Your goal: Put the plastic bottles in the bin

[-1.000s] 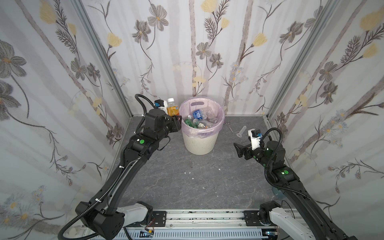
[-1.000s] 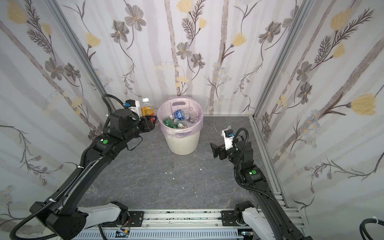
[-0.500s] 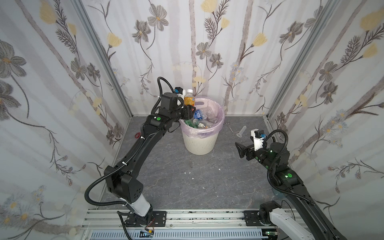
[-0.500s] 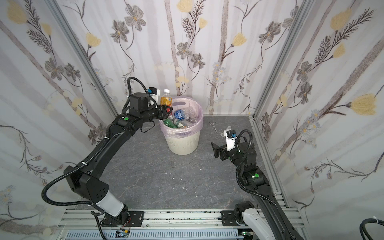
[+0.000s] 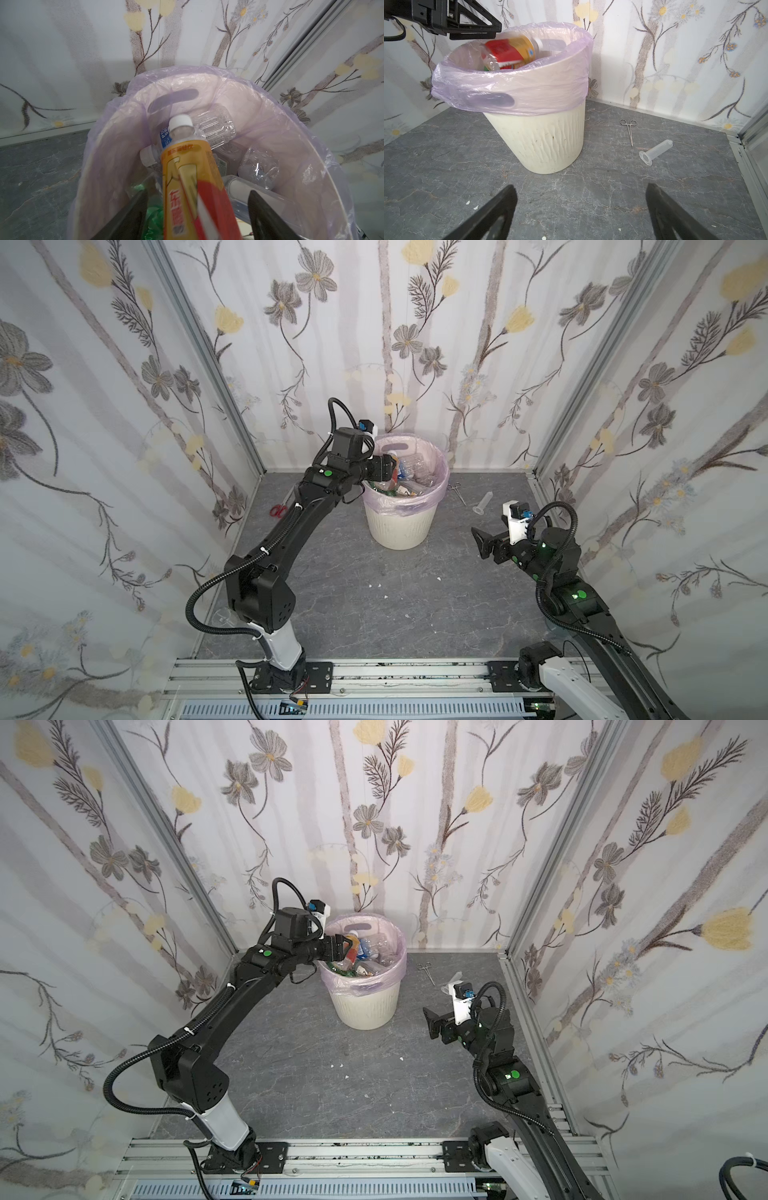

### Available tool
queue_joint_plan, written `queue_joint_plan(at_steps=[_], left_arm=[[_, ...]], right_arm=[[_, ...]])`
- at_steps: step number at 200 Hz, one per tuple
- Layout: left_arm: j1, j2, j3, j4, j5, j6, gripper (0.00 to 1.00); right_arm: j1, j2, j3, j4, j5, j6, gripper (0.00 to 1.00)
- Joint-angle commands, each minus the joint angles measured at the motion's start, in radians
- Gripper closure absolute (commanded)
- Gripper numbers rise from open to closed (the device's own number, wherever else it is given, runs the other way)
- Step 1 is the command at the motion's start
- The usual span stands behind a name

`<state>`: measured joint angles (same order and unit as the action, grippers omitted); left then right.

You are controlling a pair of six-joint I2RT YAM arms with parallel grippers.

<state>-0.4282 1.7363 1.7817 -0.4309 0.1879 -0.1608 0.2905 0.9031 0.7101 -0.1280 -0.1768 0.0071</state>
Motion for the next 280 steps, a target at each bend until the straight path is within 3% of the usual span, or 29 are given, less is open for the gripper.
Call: queue_joint_plan(at_steps=[1,70,106,145,183,218,246,280], left_arm=[[0.003,-0.015,-0.002,-0.002,-0.04,0.015,0.2],[0.033,-0.14,-0.082,-0.008,-0.168,0.064,0.07],[0.093,-0.27,-0.217,-0.005,-0.242,0.107,0.0],[0.195,-0.424,-0.424,0.044,-0.278,0.131,0.0],[0.279,-0.603,-0.769,0.274,-0.289,0.122,0.0],[0.295,-0.714,-1.048,0.54,-0.388,0.089,0.0],[0.361,-0.735,-1.254,0.805,-0.44,0.04,0.0],[0.404,-0.677,-1.378,0.991,-0.436,0.021,0.0]], right_arm=[[0.001,0.002,0.006,0.012,-0.008,0.005,0.03],[0.001,0.002,0.008,0.021,0.016,0.002,0.03],[0.001,0.013,0.015,0.044,0.054,0.004,0.03],[-0.007,0.038,0.081,0.041,0.122,-0.021,0.02],[-0.046,0.089,0.106,0.095,0.146,-0.023,0.01],[-0.097,0.121,0.11,0.166,0.139,-0.009,0.01],[-0.141,0.094,0.052,0.289,0.132,-0.002,0.0],[-0.2,0.094,-0.123,0.467,0.172,0.049,0.0]])
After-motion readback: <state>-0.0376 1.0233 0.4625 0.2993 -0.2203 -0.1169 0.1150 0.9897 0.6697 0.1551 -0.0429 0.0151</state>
